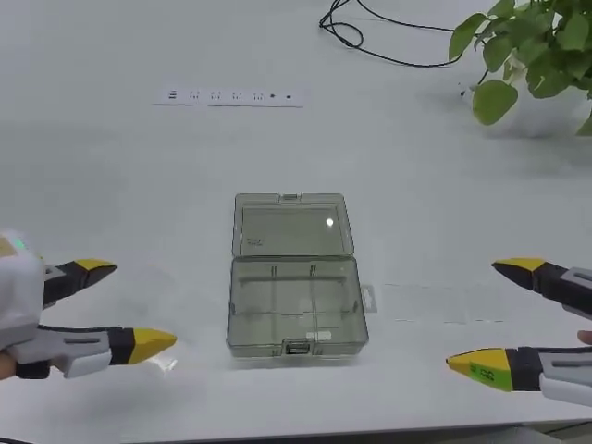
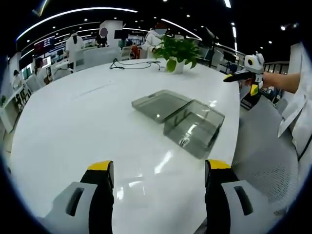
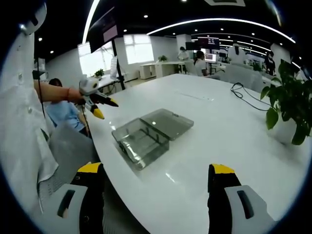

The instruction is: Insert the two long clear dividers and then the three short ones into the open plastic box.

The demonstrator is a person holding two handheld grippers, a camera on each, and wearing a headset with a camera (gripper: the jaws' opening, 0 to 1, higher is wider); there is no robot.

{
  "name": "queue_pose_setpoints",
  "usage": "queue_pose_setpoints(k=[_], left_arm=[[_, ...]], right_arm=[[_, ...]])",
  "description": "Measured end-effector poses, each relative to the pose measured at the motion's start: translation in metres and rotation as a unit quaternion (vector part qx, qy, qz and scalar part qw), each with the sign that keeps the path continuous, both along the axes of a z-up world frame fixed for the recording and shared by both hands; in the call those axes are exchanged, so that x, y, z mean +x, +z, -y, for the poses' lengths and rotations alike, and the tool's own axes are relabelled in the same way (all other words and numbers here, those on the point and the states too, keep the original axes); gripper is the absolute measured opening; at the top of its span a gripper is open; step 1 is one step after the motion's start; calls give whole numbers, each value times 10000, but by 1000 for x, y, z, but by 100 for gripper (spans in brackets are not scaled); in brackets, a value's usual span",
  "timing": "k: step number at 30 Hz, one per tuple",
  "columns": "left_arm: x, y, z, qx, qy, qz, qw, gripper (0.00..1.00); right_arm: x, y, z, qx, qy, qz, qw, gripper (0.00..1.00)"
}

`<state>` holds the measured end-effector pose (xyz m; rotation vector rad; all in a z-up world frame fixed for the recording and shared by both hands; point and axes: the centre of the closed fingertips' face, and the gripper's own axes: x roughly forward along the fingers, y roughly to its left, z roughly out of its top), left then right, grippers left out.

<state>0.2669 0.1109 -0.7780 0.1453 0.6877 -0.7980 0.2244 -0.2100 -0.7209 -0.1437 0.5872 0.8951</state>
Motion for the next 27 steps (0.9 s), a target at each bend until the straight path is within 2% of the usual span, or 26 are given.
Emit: queue_pose_setpoints(k=[1, 3, 5, 6, 7, 8, 10, 11, 13, 17, 20, 25, 27], left_arm=[[1, -1, -1, 5, 24, -16, 10000, 75], [4, -5, -9, 185, 132, -16, 9997, 72], [4, -13, -19, 454, 261, -145, 9985, 65], [7, -13, -17, 385, 274, -119, 9988, 63], [8, -15, -20, 416, 346, -146, 9984, 62], [7, -20, -25, 563, 427, -242, 9972, 61], [8, -25, -27, 667, 435, -283, 9964, 58], [6, -30, -31, 829, 490, -389, 9946, 56], [7, -34, -31, 892, 469, -384, 9942, 52], [5, -45, -36, 1140, 513, -578, 9905, 49], [4, -52, -35, 1221, 506, -699, 9888, 48], [6, -58, -37, 1383, 522, -780, 9859, 43], [4, -62, -39, 1450, 573, -899, 9837, 44]], right_arm=[[0, 0, 0, 0, -1, 1, 10000, 89], [0, 0, -1, 14, -8, -3, 10000, 89], [0, 0, -1, 11, -1, -3, 10000, 89], [0, 0, -2, 13, 4, -6, 10000, 89], [0, 0, -2, 16, 4, -10, 10000, 89], [0, -1, -2, 15, 5, -9, 10000, 89], [0, 0, -2, 22, 1, -11, 10000, 88], [1, 0, -2, 28, -3, -12, 10000, 88], [1, -1, -2, 23, 3, -14, 10000, 88], [1, -1, -2, 26, 0, -16, 10000, 88], [1, -1, -3, 40, -5, -23, 10000, 88], [1, -1, -3, 48, -25, -27, 10000, 88], [1, -1, -3, 56, -38, -27, 10000, 88]])
